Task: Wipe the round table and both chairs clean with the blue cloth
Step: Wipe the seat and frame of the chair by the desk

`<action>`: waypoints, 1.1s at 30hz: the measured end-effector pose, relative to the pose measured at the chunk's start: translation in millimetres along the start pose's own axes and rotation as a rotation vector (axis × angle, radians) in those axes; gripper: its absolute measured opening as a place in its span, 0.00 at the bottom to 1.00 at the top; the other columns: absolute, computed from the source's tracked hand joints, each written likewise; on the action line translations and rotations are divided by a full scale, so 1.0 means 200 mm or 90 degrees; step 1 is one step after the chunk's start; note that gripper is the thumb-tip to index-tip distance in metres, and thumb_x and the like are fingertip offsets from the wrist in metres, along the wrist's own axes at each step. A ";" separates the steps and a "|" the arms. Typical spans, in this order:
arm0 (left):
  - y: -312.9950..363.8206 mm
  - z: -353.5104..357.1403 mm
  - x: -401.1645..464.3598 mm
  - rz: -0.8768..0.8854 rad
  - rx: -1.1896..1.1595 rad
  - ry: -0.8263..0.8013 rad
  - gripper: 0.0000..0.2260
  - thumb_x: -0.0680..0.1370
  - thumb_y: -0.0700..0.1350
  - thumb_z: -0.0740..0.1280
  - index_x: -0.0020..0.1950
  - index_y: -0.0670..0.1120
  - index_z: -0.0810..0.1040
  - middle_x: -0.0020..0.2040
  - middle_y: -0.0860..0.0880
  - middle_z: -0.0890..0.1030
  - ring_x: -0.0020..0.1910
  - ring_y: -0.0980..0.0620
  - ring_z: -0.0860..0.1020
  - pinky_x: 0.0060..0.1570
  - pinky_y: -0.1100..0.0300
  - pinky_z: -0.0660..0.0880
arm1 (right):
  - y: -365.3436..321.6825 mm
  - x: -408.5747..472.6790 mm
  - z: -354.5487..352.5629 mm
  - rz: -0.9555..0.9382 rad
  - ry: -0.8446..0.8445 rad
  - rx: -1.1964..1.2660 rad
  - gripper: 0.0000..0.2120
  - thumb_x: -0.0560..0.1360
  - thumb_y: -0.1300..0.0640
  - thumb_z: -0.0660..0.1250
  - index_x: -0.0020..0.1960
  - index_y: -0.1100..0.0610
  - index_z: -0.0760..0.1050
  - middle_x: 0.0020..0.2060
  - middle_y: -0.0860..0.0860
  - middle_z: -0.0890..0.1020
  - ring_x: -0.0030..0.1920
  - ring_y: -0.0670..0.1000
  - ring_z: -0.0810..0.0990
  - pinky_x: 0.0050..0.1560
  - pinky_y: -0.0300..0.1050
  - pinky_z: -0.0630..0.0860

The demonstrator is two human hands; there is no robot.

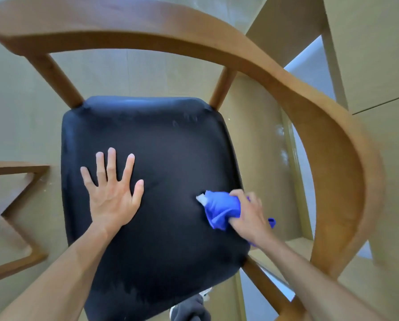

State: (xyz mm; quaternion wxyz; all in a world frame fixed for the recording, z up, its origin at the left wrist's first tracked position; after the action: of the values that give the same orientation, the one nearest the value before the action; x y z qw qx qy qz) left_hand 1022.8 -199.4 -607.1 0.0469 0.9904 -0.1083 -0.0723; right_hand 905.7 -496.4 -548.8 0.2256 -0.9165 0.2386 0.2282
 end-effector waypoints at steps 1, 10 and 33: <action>0.00 0.00 0.01 0.002 0.000 0.006 0.29 0.78 0.59 0.48 0.78 0.51 0.57 0.79 0.42 0.49 0.78 0.39 0.46 0.70 0.32 0.45 | -0.04 0.15 -0.08 0.033 0.068 0.046 0.23 0.69 0.57 0.65 0.62 0.45 0.67 0.51 0.49 0.65 0.58 0.57 0.69 0.52 0.44 0.66; -0.03 0.07 0.06 0.014 -0.011 0.067 0.29 0.78 0.59 0.50 0.78 0.52 0.55 0.79 0.42 0.49 0.77 0.38 0.46 0.70 0.34 0.41 | -0.15 0.38 -0.03 -0.012 0.198 0.008 0.24 0.68 0.60 0.66 0.63 0.50 0.69 0.53 0.51 0.68 0.55 0.57 0.67 0.52 0.47 0.67; 0.01 -0.06 0.00 0.067 -0.061 -0.088 0.27 0.80 0.56 0.55 0.78 0.54 0.54 0.79 0.43 0.45 0.78 0.41 0.42 0.72 0.35 0.41 | -0.09 -0.43 0.20 -0.337 -0.351 -0.446 0.25 0.71 0.56 0.62 0.65 0.43 0.62 0.55 0.48 0.64 0.51 0.51 0.63 0.46 0.45 0.69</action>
State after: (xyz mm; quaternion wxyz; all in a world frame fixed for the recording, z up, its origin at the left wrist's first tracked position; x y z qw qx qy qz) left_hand 1024.0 -199.5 -595.5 0.0903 0.9726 -0.1595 -0.1431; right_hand 835.3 -433.2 -530.8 0.0099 -0.8720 -0.1607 0.4622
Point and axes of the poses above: each hand's wrist, its own x-axis towards the middle knuckle, its own z-axis out of the palm, y = z × x, the point moved 3 cm from there along x, towards the middle knuckle
